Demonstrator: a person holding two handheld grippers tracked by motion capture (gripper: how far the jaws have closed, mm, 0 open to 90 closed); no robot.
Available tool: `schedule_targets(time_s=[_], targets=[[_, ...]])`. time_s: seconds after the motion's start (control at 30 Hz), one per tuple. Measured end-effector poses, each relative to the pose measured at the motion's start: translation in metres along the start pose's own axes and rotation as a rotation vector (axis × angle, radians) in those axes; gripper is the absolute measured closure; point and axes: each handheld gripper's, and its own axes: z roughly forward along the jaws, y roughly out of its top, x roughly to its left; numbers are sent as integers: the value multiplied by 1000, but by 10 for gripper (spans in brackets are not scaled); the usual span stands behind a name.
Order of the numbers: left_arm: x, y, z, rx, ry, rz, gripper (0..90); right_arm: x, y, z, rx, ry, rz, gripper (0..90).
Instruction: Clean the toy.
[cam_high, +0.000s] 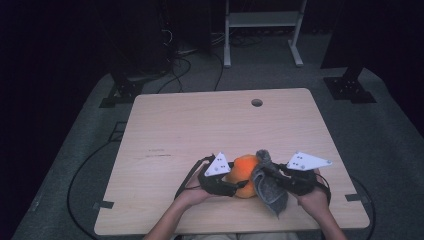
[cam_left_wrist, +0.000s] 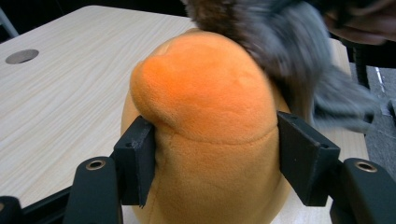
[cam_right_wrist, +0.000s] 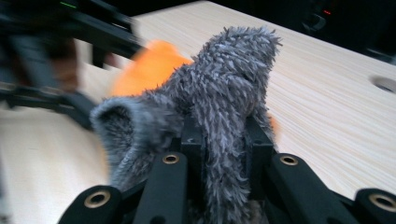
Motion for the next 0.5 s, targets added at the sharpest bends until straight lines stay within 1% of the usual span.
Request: schedule_targets(time_s=[0.03,0.07,0.1,0.13,0.17,0.2,0.23,0.27,0.3,0.33,0.37,0.4,0.43,0.47,0.5], targets=[[0,0,0,-1,-6,6,342,-4,-2,0,9,-17,11,741],[0,0,-1,-6,-12,13,332,-8,-5,0,17,-21,23,741],[0,0,-1,-20,-20,10,303,-10,-8,0,23,-14,34,740],[2,0,-1,-31,-32,-1,261,-11,-10,0,23,-7,39,741],[5,0,-1,-40,-40,-26,211,-11,-10,0,26,-5,38,742],[7,0,-1,-35,-26,-48,173,-10,-10,0,27,-4,33,743],[9,-1,0,-17,-15,-66,146,-9,-10,-1,25,0,26,744],[11,-3,2,-4,-23,-84,124,-7,-10,-1,24,6,29,746],[11,-4,2,3,-33,-81,132,-5,-9,-2,22,9,20,749],[9,-5,3,-7,-29,-60,182,-2,-7,-2,20,12,11,751],[7,-5,3,0,-28,-44,226,3,-4,-2,24,6,-12,752],[5,-5,3,5,-30,-36,250,10,0,-2,33,-11,-47,753],[3,-4,3,8,-31,-21,269,15,3,-2,34,-9,-66,754],[1,-4,4,10,-36,-12,287,18,6,-4,22,13,-67,755],[-2,-4,5,16,-41,8,297,21,9,-6,5,47,-69,754]])
